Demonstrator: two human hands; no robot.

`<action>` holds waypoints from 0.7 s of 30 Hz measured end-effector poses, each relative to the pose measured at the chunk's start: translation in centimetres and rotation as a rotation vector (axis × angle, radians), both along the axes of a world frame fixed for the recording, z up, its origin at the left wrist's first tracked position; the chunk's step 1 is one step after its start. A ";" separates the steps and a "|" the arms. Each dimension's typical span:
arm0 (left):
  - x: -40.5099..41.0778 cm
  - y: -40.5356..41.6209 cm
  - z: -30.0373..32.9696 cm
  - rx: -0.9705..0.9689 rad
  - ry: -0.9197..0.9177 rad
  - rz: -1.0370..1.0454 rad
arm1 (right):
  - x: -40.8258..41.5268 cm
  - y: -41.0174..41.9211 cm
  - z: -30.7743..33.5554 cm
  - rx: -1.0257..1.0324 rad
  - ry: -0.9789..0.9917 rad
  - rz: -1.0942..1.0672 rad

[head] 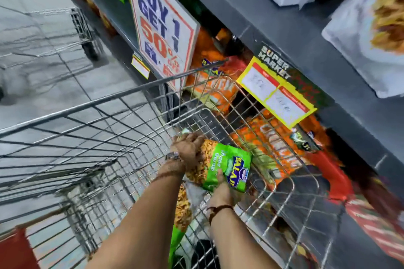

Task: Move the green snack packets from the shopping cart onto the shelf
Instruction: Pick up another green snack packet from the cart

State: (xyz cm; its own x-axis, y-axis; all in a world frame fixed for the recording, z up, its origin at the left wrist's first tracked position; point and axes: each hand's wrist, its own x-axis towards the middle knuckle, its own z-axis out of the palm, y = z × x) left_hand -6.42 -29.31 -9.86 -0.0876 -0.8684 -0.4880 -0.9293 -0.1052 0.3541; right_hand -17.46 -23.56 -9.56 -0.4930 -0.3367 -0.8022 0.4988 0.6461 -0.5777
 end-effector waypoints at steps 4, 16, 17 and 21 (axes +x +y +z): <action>-0.1 1.1 0.5 0.053 -0.105 0.070 | 1.3 0.4 0.6 0.007 -0.074 -0.017; 0.0 4.0 3.3 0.104 0.002 0.245 | 1.3 0.9 4.0 0.037 -0.015 0.011; 0.1 4.3 4.1 0.113 0.026 0.277 | 0.8 1.4 5.3 0.043 -0.035 0.017; 0.5 6.5 7.7 0.104 0.077 0.333 | -0.5 3.5 8.1 0.056 -0.221 0.106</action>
